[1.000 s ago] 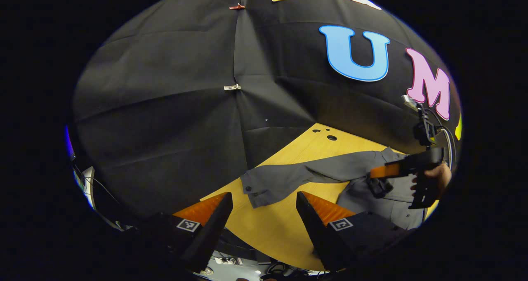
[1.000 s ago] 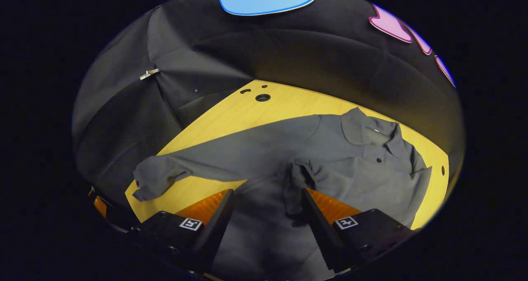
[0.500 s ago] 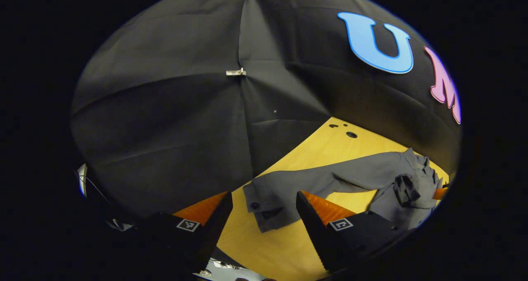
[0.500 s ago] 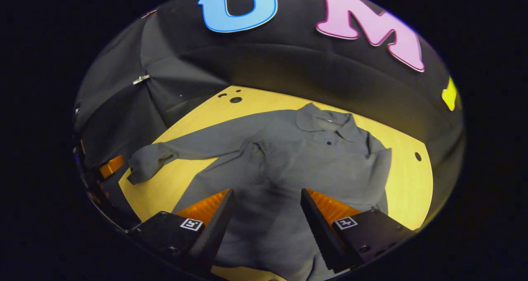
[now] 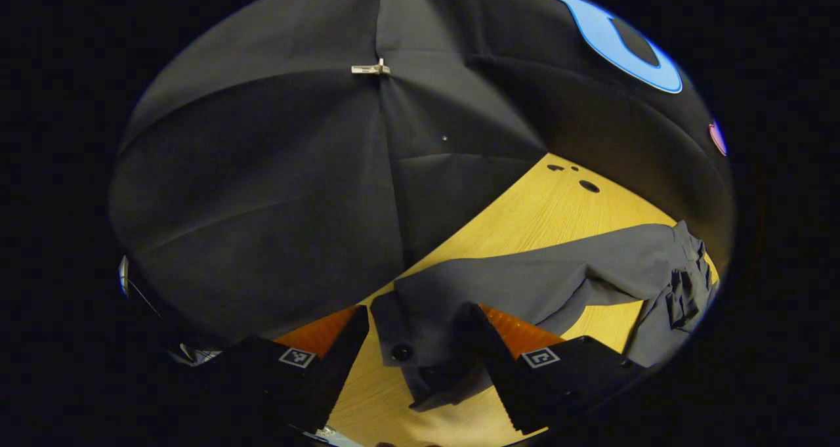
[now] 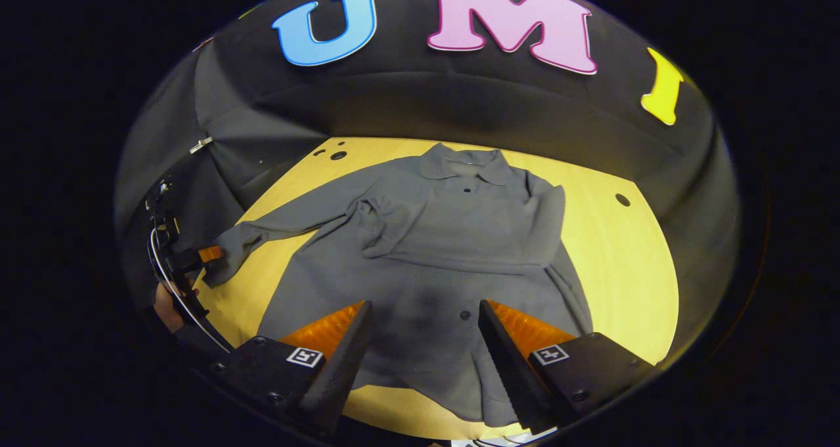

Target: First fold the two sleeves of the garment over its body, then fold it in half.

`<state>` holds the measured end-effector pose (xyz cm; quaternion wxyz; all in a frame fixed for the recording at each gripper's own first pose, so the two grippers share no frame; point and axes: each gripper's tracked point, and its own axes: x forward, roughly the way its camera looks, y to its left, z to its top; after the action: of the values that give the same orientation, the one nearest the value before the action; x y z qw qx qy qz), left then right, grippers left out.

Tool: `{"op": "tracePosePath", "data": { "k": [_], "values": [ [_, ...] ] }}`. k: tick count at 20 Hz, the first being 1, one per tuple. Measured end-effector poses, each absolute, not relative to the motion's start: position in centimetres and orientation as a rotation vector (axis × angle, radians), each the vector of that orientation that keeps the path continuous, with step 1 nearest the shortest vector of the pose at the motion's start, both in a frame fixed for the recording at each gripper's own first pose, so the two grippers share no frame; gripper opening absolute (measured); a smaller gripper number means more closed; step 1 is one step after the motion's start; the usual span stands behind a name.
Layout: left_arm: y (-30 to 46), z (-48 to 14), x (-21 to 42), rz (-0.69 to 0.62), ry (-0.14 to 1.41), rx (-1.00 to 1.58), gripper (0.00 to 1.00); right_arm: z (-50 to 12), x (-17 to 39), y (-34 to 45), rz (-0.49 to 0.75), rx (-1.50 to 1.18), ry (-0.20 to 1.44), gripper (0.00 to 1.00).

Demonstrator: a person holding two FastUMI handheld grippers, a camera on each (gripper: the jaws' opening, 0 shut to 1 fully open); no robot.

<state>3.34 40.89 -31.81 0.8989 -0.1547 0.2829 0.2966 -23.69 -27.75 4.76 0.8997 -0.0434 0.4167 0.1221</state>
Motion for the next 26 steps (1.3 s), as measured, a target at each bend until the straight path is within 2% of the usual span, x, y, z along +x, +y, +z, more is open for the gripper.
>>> {"op": "tracePosePath", "data": {
  "k": [2,3,6,7,10,11,13,15,18,26],
  "values": [
    [40.4,-32.9,3.5,0.605,0.623,-0.338,0.95,5.5,-24.9,-29.1,0.232,-0.082,0.864,0.99],
    [40.7,-32.9,3.6,0.617,0.622,-0.313,0.86,5.8,-25.6,-29.9,0.225,-0.078,0.868,0.99],
    [39.6,-33.0,4.6,0.567,0.631,-0.27,0.8,6.5,-27.3,-33.3,0.149,-0.071,0.871,0.99],
    [39.1,-32.9,5.0,0.542,0.617,-0.265,0.66,6.6,-27.9,-34.2,0.123,-0.05,0.875,0.99],
    [38.7,-32.7,5.5,0.517,0.596,-0.279,0.39,6.6,-29.0,-36.0,0.064,0.014,0.887,0.99],
    [38.6,-32.9,5.5,0.519,0.599,-0.277,0.17,6.5,-28.8,-36.6,0.048,0.025,0.885,0.99],
    [38.3,-32.7,5.8,0.515,0.624,-0.25,0.08,6.6,-28.6,-37.6,0.024,0.049,0.876,0.99],
    [38.0,-31.4,6.0,0.523,0.627,-0.235,0.06,6.7,-28.1,-38.5,0.008,0.068,0.864,0.99],
    [35.7,-26.7,8.1,0.483,0.543,-0.211,0.06,6.7,-27.0,-40.4,-0.009,0.066,0.841,0.99],
    [24.3,-14.4,15.6,0.27,0.359,-0.193,0.05,6.4,-25.3,-45.1,-0.019,0.071,0.825,0.99]
  ]
}}
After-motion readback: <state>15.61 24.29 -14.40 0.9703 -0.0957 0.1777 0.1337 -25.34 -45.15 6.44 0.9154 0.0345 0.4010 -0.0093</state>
